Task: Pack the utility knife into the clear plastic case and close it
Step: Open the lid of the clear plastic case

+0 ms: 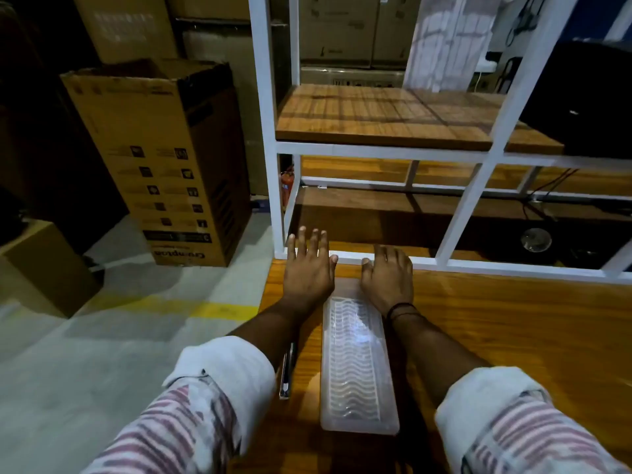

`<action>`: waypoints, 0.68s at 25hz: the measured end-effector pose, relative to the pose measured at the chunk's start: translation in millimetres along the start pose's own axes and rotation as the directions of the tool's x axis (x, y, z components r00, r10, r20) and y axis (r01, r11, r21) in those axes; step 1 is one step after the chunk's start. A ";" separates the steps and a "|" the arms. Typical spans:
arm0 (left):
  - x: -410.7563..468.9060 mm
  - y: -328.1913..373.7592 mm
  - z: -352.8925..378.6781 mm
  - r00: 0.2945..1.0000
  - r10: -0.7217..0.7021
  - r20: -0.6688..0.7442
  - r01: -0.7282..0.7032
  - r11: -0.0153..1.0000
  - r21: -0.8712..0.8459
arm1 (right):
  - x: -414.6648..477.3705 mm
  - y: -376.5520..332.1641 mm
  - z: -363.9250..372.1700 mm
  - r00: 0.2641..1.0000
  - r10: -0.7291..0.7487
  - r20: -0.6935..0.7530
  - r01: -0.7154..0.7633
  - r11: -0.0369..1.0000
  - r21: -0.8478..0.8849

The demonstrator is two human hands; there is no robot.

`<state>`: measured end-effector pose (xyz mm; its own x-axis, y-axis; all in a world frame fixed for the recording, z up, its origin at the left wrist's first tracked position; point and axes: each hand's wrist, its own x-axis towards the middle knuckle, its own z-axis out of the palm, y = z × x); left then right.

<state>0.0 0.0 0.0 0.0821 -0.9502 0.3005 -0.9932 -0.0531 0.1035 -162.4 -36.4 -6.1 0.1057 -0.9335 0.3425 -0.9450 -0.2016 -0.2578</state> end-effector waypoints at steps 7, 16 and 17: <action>-18.2 13.1 17.7 0.976 -0.182 0.121 0.209 0.939 -0.274 | -18.9 8.4 17.7 0.968 0.225 0.111 -0.230 0.972 0.044; -24.5 19.9 31.5 0.949 -0.293 0.118 0.316 0.883 -0.346 | -19.2 9.1 25.3 0.962 0.258 0.090 -0.267 0.957 0.116; -24.8 20.7 31.6 0.950 -0.290 0.118 0.313 0.885 -0.344 | -19.5 9.8 26.6 0.963 0.254 0.084 -0.263 0.957 0.122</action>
<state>-25.2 12.7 -35.3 0.3564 -0.9233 0.1431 -0.8252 -0.2392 0.5118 -165.5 -28.0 -39.3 -0.1124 -0.9756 0.1886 -0.8943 0.0166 -0.4472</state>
